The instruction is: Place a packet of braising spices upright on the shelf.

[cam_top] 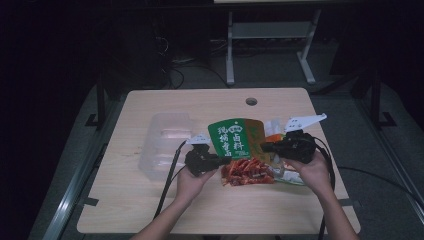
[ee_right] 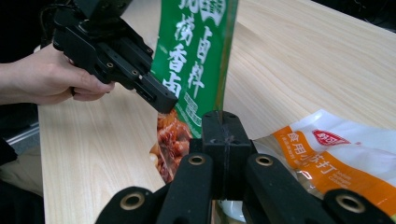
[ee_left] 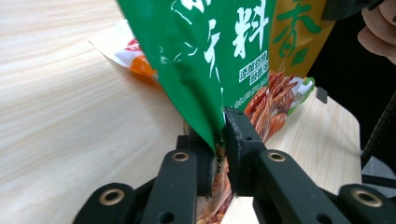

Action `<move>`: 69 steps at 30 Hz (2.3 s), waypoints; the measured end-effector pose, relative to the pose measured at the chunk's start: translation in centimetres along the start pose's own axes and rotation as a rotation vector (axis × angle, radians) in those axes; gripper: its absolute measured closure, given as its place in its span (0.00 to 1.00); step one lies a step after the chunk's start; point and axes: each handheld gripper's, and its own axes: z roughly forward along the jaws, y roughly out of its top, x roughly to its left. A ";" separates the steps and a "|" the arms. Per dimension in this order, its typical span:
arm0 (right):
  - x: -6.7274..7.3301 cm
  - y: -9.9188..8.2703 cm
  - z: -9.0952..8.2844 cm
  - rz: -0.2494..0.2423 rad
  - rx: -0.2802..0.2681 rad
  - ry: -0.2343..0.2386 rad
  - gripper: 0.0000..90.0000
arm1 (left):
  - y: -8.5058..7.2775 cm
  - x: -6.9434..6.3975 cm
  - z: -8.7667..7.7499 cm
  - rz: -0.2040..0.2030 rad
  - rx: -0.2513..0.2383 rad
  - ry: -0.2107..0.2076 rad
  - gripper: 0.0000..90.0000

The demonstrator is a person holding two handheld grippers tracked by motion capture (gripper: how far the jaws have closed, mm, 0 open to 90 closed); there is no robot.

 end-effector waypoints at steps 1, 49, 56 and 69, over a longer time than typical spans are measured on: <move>0.0 -0.1 0.0 0.009 -0.003 0.001 1.00 | 0.0 -0.1 -0.2 0.010 0.000 0.006 0.92; 3.0 -0.3 3.4 0.026 0.039 0.087 1.00 | -2.9 -2.6 -5.4 0.255 0.076 0.177 0.59; 3.1 0.5 3.5 0.021 0.032 0.068 1.00 | -3.7 -3.0 -6.2 0.261 0.077 0.161 0.57; 3.7 3.8 2.8 -0.027 0.005 0.019 1.00 | -4.6 -3.0 -7.0 0.269 0.060 0.120 0.48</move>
